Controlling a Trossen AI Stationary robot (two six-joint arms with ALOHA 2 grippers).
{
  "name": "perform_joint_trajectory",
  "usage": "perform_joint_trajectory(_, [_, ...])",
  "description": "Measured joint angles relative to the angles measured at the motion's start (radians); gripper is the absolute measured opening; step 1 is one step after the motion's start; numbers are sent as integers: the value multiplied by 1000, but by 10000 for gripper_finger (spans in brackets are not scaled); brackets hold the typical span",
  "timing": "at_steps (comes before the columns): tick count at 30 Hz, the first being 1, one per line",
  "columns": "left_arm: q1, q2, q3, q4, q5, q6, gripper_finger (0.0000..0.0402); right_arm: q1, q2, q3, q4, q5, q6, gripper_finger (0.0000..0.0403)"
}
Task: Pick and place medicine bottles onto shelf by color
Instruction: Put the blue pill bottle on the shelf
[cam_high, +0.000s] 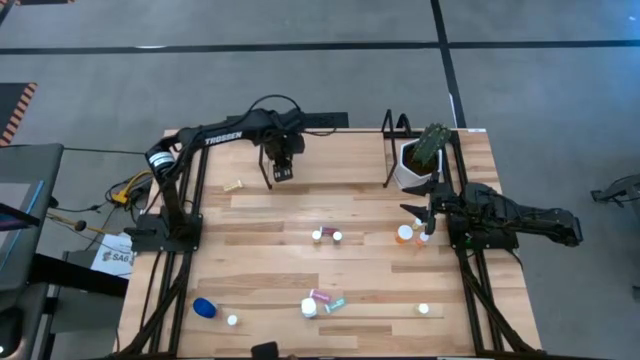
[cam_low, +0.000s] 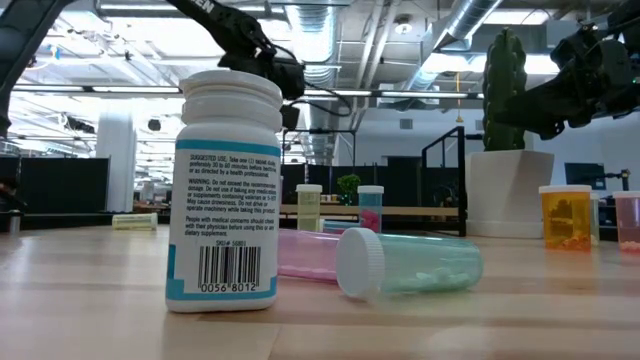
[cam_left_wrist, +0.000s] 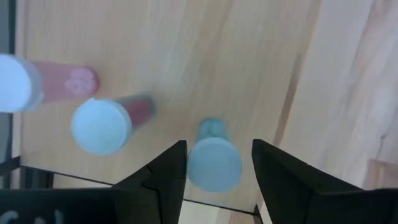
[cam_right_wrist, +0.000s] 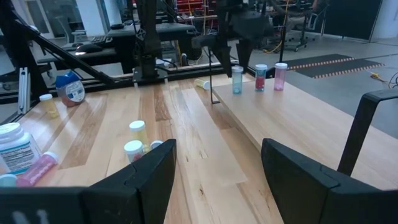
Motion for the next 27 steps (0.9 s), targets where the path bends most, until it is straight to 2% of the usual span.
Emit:
perform_joint_trajectory(8, [-29,-105,1,3,20,-60,168,0,0,0,0,0,0,260])
perform_joint_trajectory(16, [-116,-202,1,47,-66,-145,168,0,0,0,0,0,0,260])
perform_joint_trajectory(23, [-218,-254,-25,65,40,-186,168,0,0,0,0,0,0,260])
perform_joint_trajectory(27, [-291,-252,-26,69,53,-190,168,0,0,0,0,0,0,260])
